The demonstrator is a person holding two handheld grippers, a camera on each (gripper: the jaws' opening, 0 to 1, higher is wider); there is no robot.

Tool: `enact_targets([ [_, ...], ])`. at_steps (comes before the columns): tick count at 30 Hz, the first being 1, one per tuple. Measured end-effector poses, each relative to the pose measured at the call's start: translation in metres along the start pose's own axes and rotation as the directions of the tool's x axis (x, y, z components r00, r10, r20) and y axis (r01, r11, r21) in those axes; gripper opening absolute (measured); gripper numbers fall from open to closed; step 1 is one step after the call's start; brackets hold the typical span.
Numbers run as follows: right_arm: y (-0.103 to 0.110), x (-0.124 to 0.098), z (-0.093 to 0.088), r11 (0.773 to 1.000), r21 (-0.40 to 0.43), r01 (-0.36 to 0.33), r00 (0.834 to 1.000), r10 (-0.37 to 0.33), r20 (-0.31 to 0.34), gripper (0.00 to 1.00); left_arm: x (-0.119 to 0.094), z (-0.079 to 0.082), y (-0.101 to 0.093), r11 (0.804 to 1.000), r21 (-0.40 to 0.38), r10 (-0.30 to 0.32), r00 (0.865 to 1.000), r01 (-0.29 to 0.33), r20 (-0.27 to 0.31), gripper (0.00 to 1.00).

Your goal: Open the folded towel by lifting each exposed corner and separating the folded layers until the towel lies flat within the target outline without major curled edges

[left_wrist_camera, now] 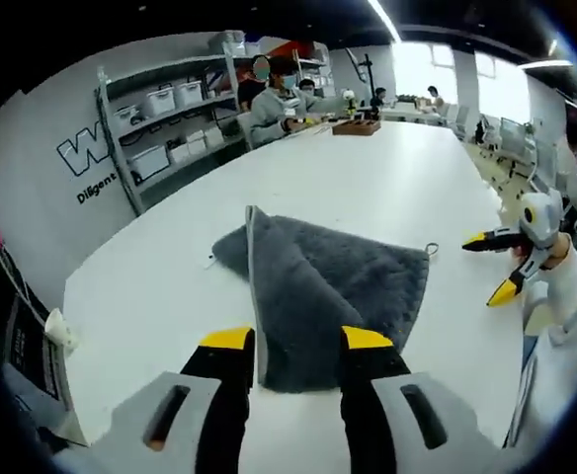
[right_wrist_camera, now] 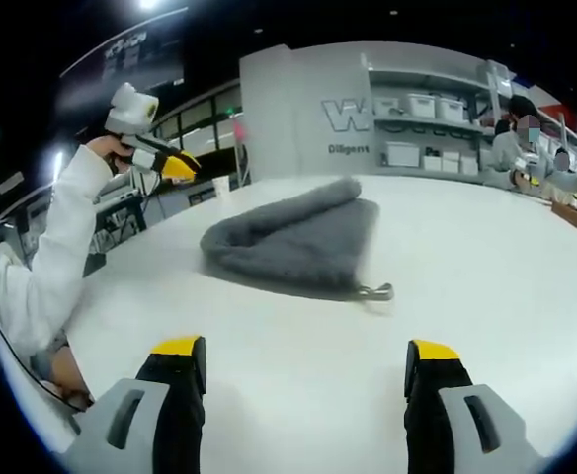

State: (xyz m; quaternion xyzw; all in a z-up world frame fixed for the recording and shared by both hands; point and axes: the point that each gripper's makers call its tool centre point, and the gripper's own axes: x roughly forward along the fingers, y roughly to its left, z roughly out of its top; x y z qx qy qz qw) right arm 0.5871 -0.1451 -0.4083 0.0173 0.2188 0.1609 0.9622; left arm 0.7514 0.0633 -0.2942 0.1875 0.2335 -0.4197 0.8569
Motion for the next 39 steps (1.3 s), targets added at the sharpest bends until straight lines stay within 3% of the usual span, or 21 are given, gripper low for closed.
enact_targets([
  [16,0.002,0.0,0.017,0.999,-0.04,-0.011,1.0,0.012,0.011,0.83,-0.014,0.021,-0.004,0.995,-0.053,-0.081,0.987,0.089,0.142,0.67],
  [24,0.001,0.0,0.024,0.998,-0.053,-0.022,1.0,0.023,0.011,0.84,-0.019,0.021,-0.006,0.994,-0.061,-0.085,0.984,0.096,0.154,0.83],
  [39,0.001,0.001,0.022,0.998,-0.063,-0.031,0.999,0.03,-0.02,0.84,-0.023,0.018,-0.001,0.993,-0.082,-0.073,0.985,0.087,0.158,0.84],
])
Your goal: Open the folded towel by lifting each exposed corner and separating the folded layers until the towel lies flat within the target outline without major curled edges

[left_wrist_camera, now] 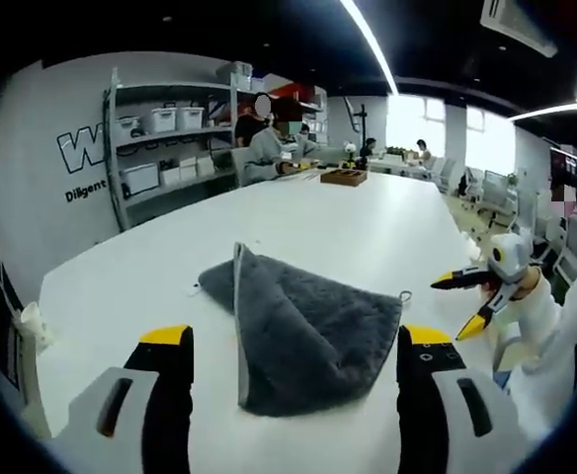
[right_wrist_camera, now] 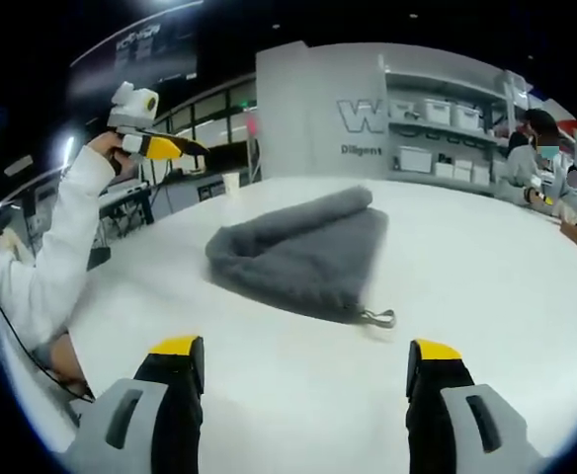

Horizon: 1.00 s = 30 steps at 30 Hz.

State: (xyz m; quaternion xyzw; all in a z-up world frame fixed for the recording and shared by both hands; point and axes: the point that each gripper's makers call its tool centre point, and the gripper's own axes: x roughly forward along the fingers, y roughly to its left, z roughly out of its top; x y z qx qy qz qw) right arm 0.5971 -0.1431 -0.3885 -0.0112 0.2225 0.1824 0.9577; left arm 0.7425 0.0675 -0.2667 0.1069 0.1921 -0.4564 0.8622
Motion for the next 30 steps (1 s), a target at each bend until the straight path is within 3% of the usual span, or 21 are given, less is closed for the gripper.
enact_targets([
  [21,-0.008,-0.003,0.001,1.0,-0.008,-0.005,1.0,0.005,-0.006,0.86,0.003,-0.004,0.002,1.0,-0.008,-0.008,1.0,0.008,-0.018,0.99],
  [30,-0.017,-0.005,0.006,0.999,-0.04,-0.005,1.0,0.005,-0.015,0.87,0.007,-0.007,0.006,1.0,-0.025,-0.002,1.0,0.001,-0.026,0.99],
])
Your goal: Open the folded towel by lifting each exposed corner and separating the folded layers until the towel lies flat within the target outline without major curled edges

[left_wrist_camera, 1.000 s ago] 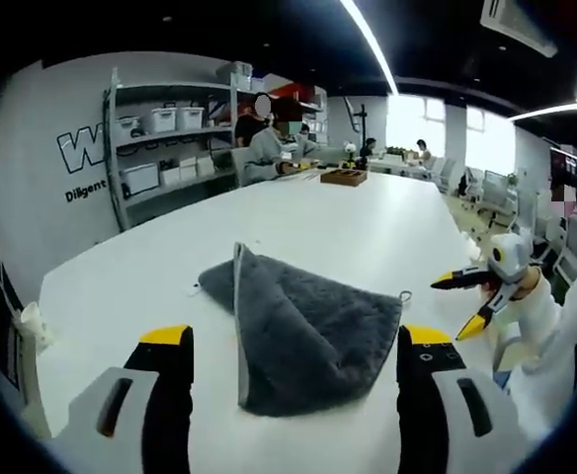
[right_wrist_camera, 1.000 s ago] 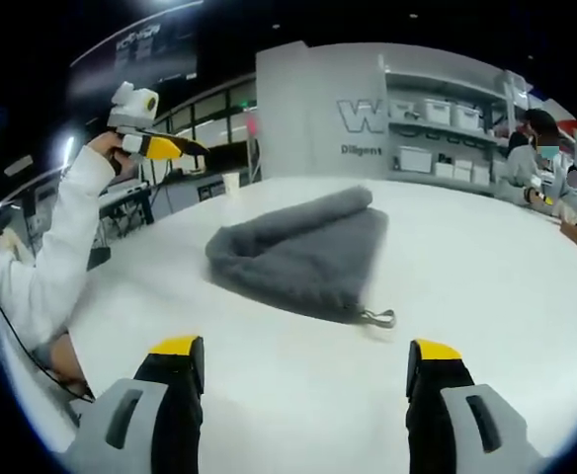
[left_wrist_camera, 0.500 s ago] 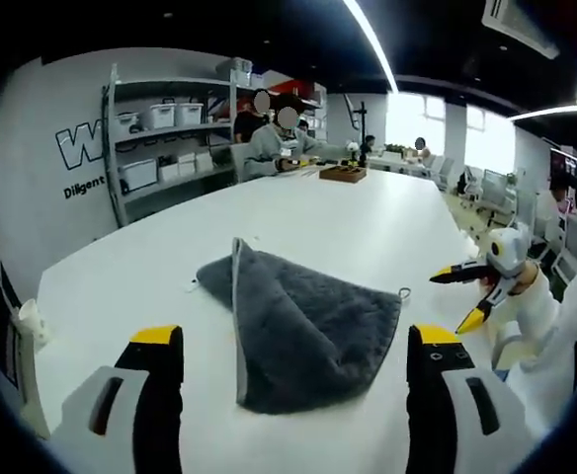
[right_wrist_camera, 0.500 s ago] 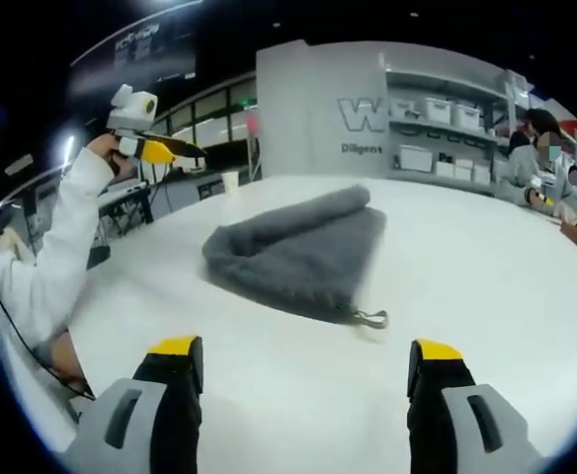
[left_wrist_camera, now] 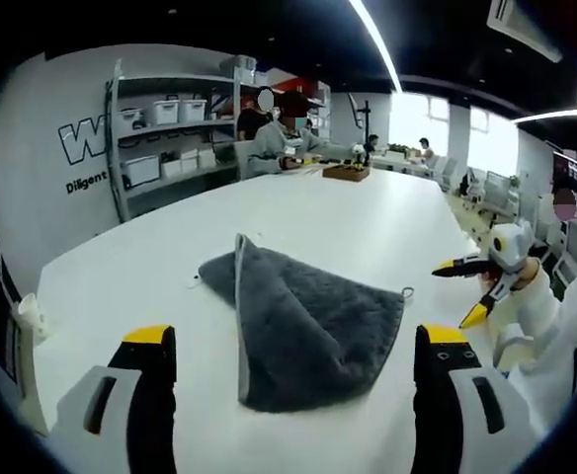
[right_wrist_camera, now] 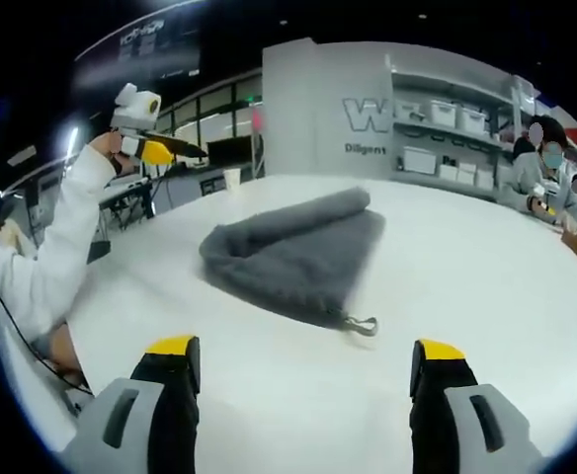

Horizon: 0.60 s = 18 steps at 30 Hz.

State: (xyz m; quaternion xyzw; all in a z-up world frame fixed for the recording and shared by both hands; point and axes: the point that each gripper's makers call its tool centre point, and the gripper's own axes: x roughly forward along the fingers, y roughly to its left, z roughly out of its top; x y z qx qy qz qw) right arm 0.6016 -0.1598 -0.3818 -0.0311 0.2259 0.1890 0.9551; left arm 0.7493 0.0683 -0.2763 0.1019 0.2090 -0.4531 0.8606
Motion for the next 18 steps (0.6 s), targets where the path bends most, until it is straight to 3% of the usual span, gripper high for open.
enact_targets([
  [18,-0.005,0.006,-0.01,1.0,0.021,-0.007,1.0,0.007,0.012,0.89,0.016,0.004,-0.002,1.0,-0.002,-0.001,1.0,0.001,0.003,0.99],
])
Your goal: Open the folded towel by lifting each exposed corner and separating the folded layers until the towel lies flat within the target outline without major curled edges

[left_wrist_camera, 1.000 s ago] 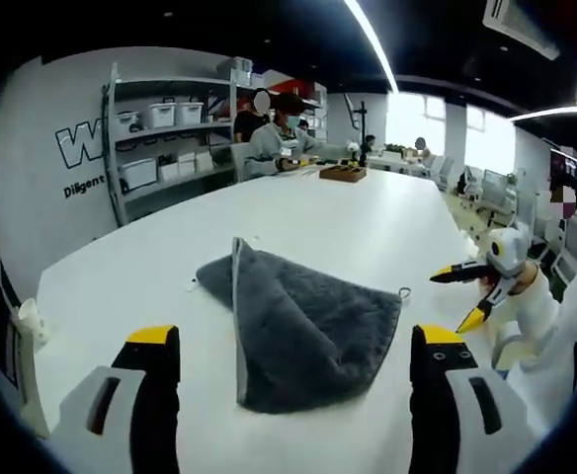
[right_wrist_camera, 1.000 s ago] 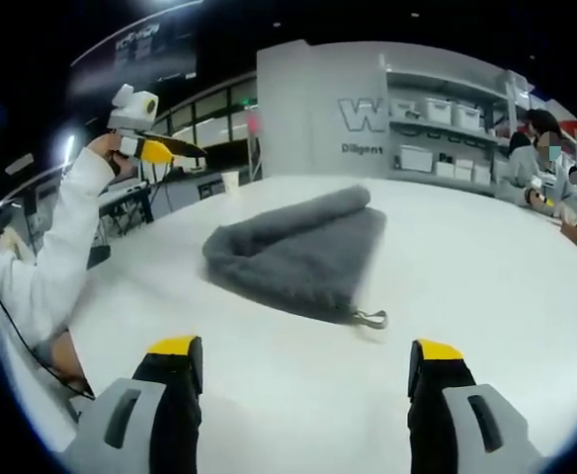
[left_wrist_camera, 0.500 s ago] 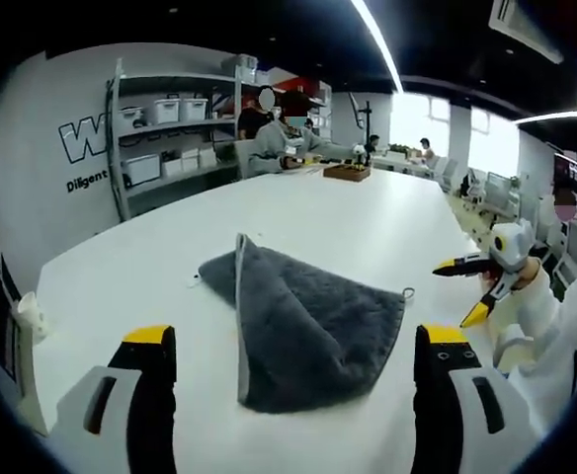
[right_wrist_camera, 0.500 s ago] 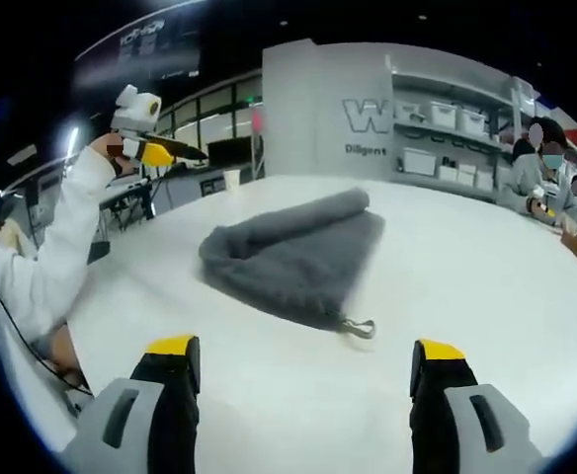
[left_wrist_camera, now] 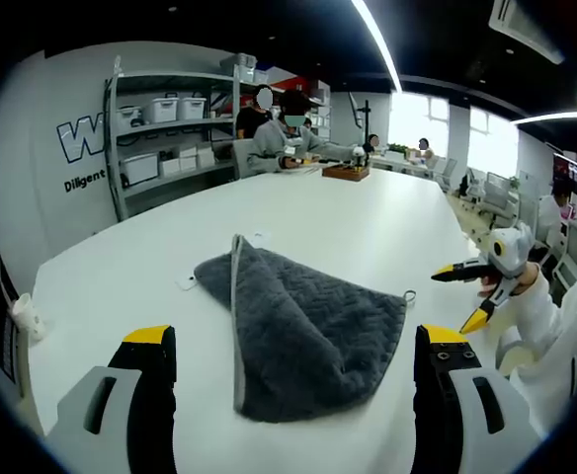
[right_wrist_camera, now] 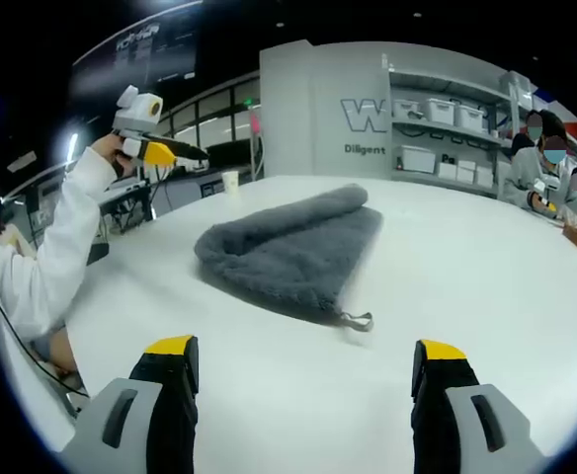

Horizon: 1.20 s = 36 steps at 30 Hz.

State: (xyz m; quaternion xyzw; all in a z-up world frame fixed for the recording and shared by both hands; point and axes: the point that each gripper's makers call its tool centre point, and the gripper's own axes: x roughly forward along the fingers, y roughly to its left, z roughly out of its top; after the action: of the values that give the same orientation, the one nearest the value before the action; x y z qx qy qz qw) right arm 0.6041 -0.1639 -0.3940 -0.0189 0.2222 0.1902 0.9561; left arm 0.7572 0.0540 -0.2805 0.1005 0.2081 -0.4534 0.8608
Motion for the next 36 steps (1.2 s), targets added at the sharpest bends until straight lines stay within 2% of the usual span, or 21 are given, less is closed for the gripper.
enact_targets([
  [10,-0.014,0.004,-0.009,0.999,0.044,-0.001,1.0,0.0,0.031,0.89,0.02,0.012,-0.006,0.998,0.051,0.033,0.999,-0.034,0.023,0.99],
  [13,-0.02,0.006,-0.015,0.999,0.05,0.002,1.0,-0.004,0.024,0.89,0.03,0.016,-0.015,0.996,0.082,0.011,0.999,-0.015,0.041,0.99],
  [17,-0.023,0.007,-0.016,0.999,0.053,0.002,1.0,-0.003,0.029,0.89,0.049,0.008,-0.02,0.996,0.085,-0.016,1.0,0.014,0.021,0.99],
  [19,-0.023,0.008,-0.015,0.999,0.054,-0.004,0.999,0.002,0.039,0.89,0.062,0.003,-0.018,0.997,0.076,-0.027,1.0,0.027,0.005,0.99],
  [21,-0.023,0.009,-0.013,0.998,0.055,-0.009,0.999,0.006,0.05,0.89,0.073,0.004,-0.013,0.996,0.085,-0.029,0.999,0.028,0.015,0.99],
  [24,-0.023,0.01,-0.012,0.999,0.052,-0.015,0.998,0.012,0.058,0.89,0.089,0.003,-0.01,0.994,0.093,-0.053,0.999,0.053,-0.004,0.99],
  [27,-0.023,0.01,-0.014,0.998,0.054,-0.02,0.998,0.017,0.06,0.89,0.104,0.006,-0.006,0.991,0.109,-0.071,0.997,0.071,-0.009,0.99],
  [30,-0.025,0.01,-0.015,0.998,0.056,-0.022,0.998,0.019,0.06,0.89,0.119,0.015,0.0,0.989,0.126,-0.085,0.996,0.083,0.01,0.99],
  [36,-0.029,0.007,-0.017,0.998,0.064,-0.021,0.998,0.017,0.063,0.89,0.145,0.021,0.01,0.988,0.116,-0.1,0.995,0.1,-0.001,0.99],
])
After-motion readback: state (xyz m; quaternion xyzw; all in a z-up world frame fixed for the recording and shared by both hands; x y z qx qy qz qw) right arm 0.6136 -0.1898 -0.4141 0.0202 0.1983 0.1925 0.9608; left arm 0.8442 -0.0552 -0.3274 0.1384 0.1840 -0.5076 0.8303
